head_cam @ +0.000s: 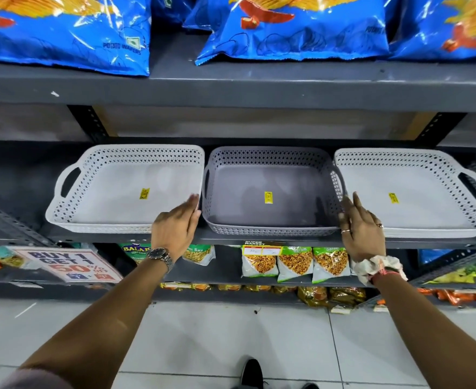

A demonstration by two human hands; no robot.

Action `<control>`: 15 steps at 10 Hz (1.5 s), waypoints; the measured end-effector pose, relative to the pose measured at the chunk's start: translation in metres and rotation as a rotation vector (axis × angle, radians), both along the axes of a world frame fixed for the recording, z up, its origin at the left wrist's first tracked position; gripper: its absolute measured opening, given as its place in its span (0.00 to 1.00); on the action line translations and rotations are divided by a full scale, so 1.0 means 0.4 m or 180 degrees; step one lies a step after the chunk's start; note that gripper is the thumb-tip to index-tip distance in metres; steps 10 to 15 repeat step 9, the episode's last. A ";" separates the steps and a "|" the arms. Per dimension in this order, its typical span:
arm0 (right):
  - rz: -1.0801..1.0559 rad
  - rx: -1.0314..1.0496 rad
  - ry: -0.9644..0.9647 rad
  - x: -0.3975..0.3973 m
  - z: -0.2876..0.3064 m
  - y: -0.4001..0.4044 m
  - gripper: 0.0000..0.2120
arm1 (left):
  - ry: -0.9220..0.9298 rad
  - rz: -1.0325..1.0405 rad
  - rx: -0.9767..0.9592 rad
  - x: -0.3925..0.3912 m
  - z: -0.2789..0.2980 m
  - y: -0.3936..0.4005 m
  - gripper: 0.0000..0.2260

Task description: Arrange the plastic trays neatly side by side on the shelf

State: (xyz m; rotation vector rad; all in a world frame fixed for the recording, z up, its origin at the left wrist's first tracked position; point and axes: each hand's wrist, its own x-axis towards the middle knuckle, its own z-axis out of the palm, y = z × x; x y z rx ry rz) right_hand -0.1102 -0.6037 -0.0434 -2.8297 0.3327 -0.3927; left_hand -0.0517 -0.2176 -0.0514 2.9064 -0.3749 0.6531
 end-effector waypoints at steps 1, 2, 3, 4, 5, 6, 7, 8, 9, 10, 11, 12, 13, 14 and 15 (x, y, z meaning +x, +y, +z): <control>-0.0294 -0.0038 -0.0086 -0.009 -0.004 -0.010 0.25 | -0.0107 -0.0435 0.0255 -0.014 -0.017 -0.012 0.20; -0.0604 -0.0080 0.0094 -0.024 -0.014 -0.032 0.20 | -0.0178 -0.1009 0.0355 -0.029 -0.042 -0.052 0.21; -0.0495 -0.0127 0.0272 -0.029 -0.016 -0.042 0.22 | -0.0149 -0.1125 0.0325 -0.026 -0.052 -0.079 0.20; -0.0456 0.0074 0.0317 -0.022 -0.010 -0.050 0.24 | -0.0117 -0.1142 0.0338 -0.018 -0.049 -0.105 0.17; -0.0473 0.0211 0.0255 -0.015 -0.005 -0.058 0.24 | -0.0135 -0.1174 0.0384 -0.014 -0.044 -0.112 0.16; -0.0377 0.0229 0.0187 -0.014 -0.012 -0.065 0.23 | -0.0170 -0.1184 0.0444 -0.016 -0.040 -0.116 0.16; -0.0346 0.0249 0.0168 -0.012 -0.015 -0.068 0.23 | -0.0100 -0.1184 0.0441 -0.016 -0.033 -0.112 0.16; -0.0332 0.0254 0.0203 -0.011 -0.012 -0.071 0.23 | 0.0106 -0.1096 0.0410 -0.027 -0.016 -0.125 0.16; -0.0245 0.0208 0.0220 -0.025 -0.008 -0.069 0.22 | 0.0178 -0.1000 0.0231 -0.049 -0.009 -0.132 0.18; -0.0245 0.0208 0.0220 -0.025 -0.008 -0.069 0.22 | 0.0178 -0.1000 0.0231 -0.049 -0.009 -0.132 0.18; -0.0245 0.0208 0.0220 -0.025 -0.008 -0.069 0.22 | 0.0178 -0.1000 0.0231 -0.049 -0.009 -0.132 0.18; -0.0245 0.0208 0.0220 -0.025 -0.008 -0.069 0.22 | 0.0178 -0.1000 0.0231 -0.049 -0.009 -0.132 0.18; -0.0245 0.0208 0.0220 -0.025 -0.008 -0.069 0.22 | 0.0178 -0.1000 0.0231 -0.049 -0.009 -0.132 0.18; -0.0245 0.0208 0.0220 -0.025 -0.008 -0.069 0.22 | 0.0178 -0.1000 0.0231 -0.049 -0.009 -0.132 0.18; -0.0245 0.0208 0.0220 -0.025 -0.008 -0.069 0.22 | 0.0178 -0.1000 0.0231 -0.049 -0.009 -0.132 0.18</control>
